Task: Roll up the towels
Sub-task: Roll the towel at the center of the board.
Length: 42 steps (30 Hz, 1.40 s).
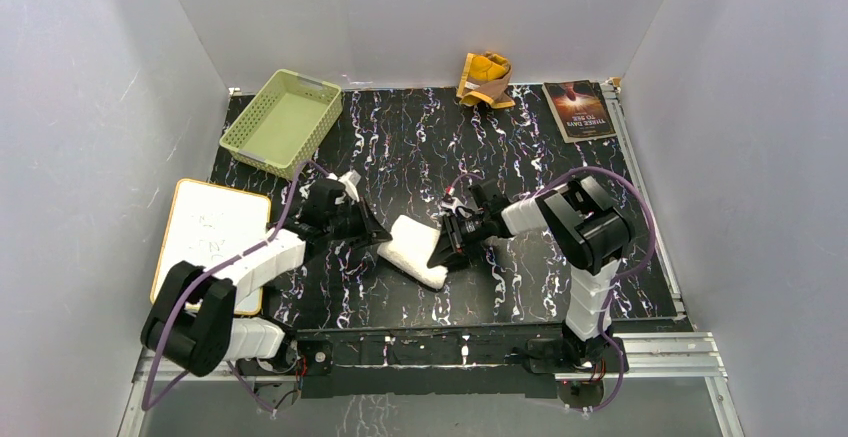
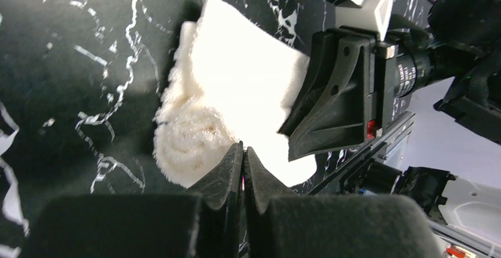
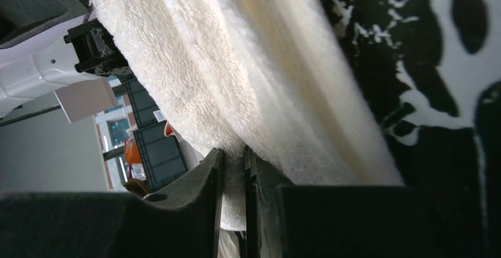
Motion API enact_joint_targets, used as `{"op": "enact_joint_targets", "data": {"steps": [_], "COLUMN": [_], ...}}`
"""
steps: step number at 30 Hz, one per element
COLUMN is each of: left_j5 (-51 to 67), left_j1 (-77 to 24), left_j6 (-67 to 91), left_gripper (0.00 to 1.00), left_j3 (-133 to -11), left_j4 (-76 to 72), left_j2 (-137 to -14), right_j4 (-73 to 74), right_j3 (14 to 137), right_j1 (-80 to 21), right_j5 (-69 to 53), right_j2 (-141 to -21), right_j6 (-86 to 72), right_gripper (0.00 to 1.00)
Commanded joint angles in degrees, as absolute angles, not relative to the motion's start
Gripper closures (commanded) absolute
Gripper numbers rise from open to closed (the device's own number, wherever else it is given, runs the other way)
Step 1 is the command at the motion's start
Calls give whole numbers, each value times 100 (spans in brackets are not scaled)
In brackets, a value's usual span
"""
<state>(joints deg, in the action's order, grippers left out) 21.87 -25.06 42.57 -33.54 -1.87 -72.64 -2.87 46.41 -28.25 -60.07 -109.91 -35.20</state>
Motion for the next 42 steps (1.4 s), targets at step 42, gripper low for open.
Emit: {"op": "enact_joint_targets", "data": {"steps": [42], "left_j5": [2433], "left_j1": [-2994], "left_j6": [5156], "left_gripper": [100], "left_j3": [-2329], "left_j4": [-4226], "left_j2": [-10005], "right_j4": [1426], "right_j3": [5203], "right_j1": [-2763], "right_j5": [-4029], "right_j2": [-10871], "right_j6": [-2414], "right_gripper": [61]}}
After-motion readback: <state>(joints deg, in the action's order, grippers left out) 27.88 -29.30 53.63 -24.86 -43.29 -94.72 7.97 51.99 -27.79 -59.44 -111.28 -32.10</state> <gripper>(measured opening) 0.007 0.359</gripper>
